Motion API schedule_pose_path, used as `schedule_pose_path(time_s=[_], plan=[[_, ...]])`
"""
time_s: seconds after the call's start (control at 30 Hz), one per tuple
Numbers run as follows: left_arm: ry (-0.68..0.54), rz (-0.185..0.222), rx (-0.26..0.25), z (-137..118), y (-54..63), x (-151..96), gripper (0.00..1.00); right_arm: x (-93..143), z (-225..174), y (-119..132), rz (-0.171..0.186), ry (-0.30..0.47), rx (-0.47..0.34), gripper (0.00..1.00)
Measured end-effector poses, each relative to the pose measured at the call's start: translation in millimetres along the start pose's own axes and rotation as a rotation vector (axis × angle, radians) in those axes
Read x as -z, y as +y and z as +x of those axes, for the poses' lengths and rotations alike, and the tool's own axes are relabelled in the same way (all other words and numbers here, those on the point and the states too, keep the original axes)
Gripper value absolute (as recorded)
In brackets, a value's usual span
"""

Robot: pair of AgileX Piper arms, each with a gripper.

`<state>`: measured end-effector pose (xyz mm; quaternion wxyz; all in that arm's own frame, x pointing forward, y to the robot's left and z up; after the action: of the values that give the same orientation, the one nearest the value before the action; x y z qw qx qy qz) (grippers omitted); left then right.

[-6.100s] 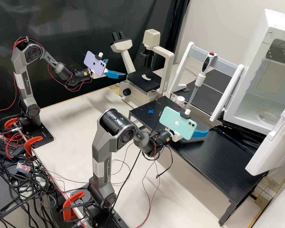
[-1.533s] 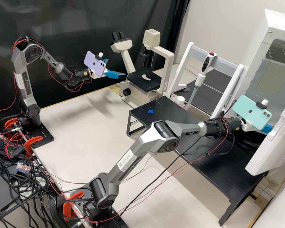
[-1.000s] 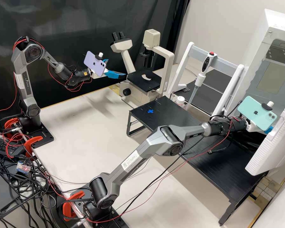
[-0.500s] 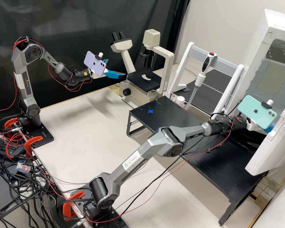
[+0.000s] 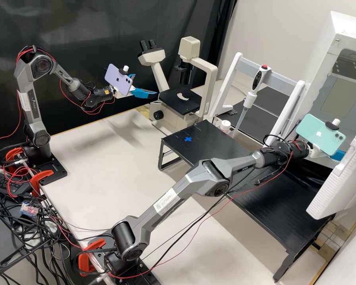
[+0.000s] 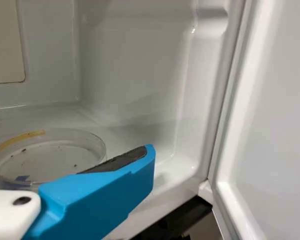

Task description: Move the petri dish to the microscope

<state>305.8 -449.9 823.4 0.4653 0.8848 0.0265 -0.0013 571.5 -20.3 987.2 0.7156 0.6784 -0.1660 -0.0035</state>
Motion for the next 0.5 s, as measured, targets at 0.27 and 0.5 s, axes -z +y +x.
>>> schedule_pose_path(time_s=[0.27,0.5], plan=[[0.000,0.000,0.000,0,0.0,0,1.00,-12,7,-13,0.022,-0.002,0.022,1.00],[0.000,0.000,0.000,0,0.0,0,1.00,-12,7,-13,0.022,0.006,0.027,1.00]])
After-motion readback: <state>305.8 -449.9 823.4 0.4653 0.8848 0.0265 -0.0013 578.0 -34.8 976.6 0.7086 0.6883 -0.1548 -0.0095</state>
